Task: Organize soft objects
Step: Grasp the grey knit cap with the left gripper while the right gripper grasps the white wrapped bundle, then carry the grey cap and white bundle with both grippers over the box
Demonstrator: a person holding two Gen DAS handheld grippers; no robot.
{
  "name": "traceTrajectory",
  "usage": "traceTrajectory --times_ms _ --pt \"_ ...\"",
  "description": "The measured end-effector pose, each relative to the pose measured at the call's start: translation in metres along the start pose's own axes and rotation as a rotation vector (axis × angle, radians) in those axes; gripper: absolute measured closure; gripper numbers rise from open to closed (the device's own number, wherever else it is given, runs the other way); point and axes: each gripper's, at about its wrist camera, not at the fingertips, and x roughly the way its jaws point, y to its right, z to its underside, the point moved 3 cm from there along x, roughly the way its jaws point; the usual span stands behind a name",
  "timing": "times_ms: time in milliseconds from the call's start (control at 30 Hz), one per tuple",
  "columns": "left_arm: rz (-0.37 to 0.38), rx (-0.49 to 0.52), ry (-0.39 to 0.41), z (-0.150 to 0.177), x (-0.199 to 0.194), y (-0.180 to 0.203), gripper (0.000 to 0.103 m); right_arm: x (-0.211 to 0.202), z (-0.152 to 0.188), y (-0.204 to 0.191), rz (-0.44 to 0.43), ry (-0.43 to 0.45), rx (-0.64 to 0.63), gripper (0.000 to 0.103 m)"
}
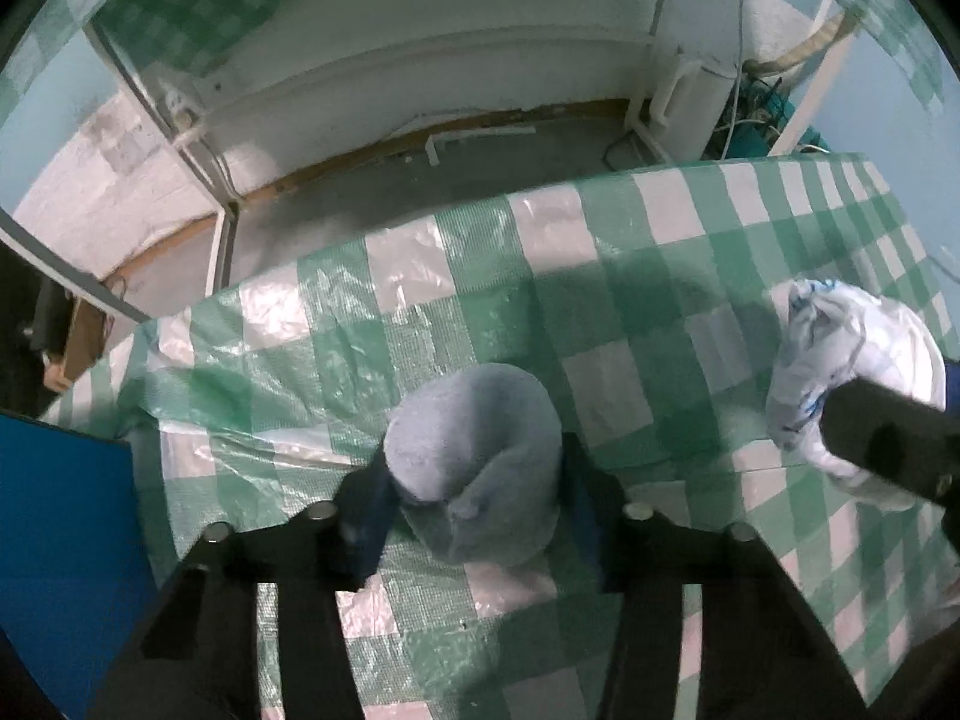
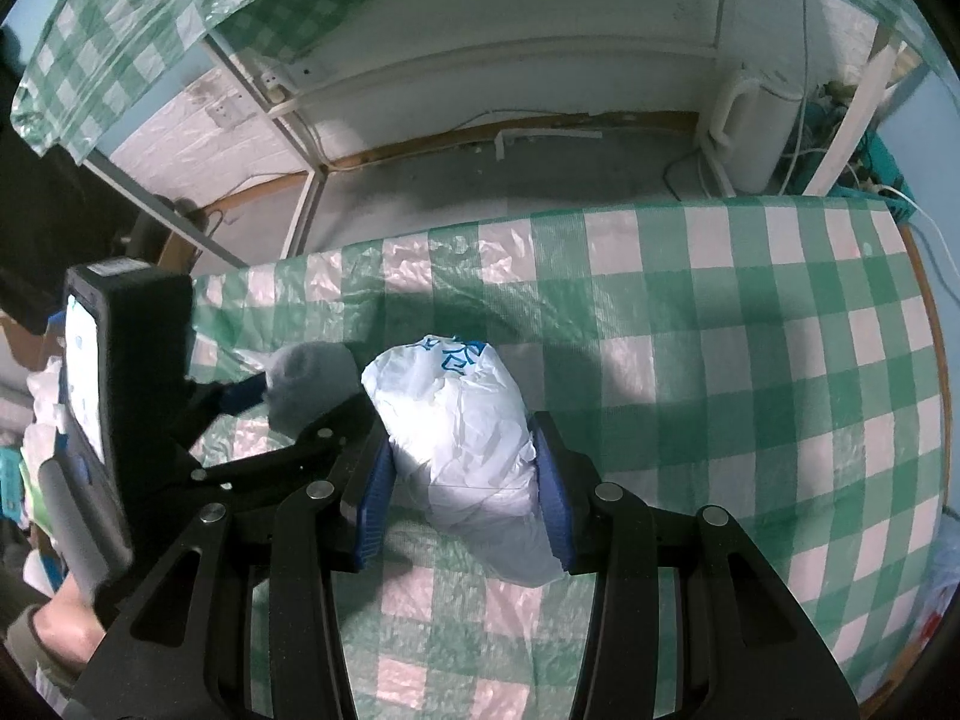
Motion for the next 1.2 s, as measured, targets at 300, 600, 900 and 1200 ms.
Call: traceTrajectory --times_ms 300,600,900,1200 --pt "-0.018 0.035 0.032 0.015 -0.019 0.000 0.077 -0.003 0.002 -0.006 -0.007 0.002 -0.012 0.060" --pt "-0.027 -0.016 0.065 0.030 -0.055 -0.019 0.078 -0.015 0.008 -0.020 -0.003 0.022 -0.043 0.060" --pt "-0.024 -0.068 0.095 0.038 -0.094 -0.035 0.080 -0.034 0.017 -0.047 0.008 0.048 -0.113 0.060" --pt "-0.039 -0.086 0.130 0.053 -0.134 -0.051 0.080 -0.067 0.030 -0.075 -0.001 0.088 -0.166 0.060"
